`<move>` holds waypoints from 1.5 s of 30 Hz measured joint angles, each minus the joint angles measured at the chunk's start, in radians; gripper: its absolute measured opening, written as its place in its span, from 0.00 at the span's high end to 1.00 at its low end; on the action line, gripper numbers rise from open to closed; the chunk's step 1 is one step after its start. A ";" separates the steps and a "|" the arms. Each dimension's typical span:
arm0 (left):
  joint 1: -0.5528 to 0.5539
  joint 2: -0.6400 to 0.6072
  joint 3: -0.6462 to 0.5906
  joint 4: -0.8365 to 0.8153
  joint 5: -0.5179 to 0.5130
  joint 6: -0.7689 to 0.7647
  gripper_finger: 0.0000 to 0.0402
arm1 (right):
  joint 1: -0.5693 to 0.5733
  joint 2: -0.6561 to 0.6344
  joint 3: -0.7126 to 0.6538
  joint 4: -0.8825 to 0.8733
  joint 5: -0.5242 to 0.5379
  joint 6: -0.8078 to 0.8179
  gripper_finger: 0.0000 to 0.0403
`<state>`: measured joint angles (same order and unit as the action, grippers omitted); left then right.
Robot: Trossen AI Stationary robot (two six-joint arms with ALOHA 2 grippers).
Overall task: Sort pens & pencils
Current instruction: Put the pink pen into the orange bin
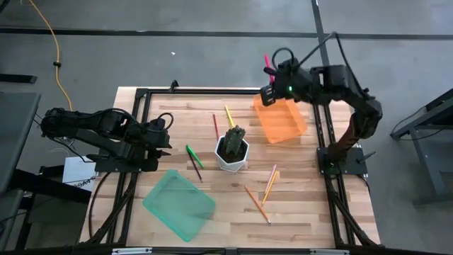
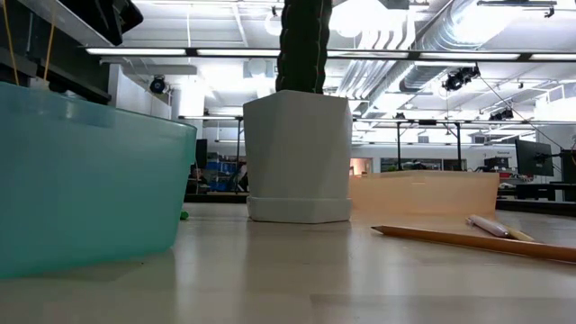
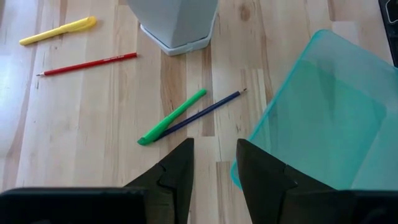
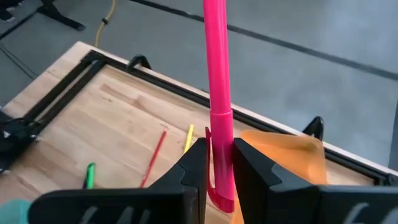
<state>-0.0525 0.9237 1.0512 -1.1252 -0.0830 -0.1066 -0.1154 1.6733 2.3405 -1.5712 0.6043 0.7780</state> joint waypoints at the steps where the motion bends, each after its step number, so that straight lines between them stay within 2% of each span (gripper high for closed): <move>1: 0.000 0.000 0.000 0.000 0.000 0.000 0.73 | -0.024 0.000 0.000 0.000 -0.019 -0.011 0.89; 13: 0.000 0.000 0.000 0.000 -0.004 -0.004 0.73 | -0.278 0.006 0.000 0.000 -0.192 -0.156 0.89; 20: 0.000 0.000 0.000 -0.001 -0.004 -0.011 0.73 | -0.386 0.006 0.000 0.000 -0.275 -0.217 0.89; 23: 0.000 0.000 0.000 -0.001 -0.005 -0.018 0.73 | -0.417 0.002 -0.043 0.001 -0.318 -0.222 0.89; 27: 0.000 0.000 0.000 -0.001 -0.008 -0.023 0.73 | -0.435 -0.010 -0.167 0.001 -0.353 -0.237 0.89; 34: 0.000 0.000 0.000 -0.001 -0.015 -0.030 0.73 | -0.435 -0.057 -0.468 0.046 -0.399 -0.255 0.89; 45: 0.000 0.000 0.000 -0.001 -0.015 -0.056 0.73 | -0.481 -0.230 -0.951 0.398 -0.561 -0.187 0.89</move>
<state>-0.0525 0.9237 1.0512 -1.1258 -0.0982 -0.1622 -0.5963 1.4432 1.3892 -1.1732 0.0436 0.5910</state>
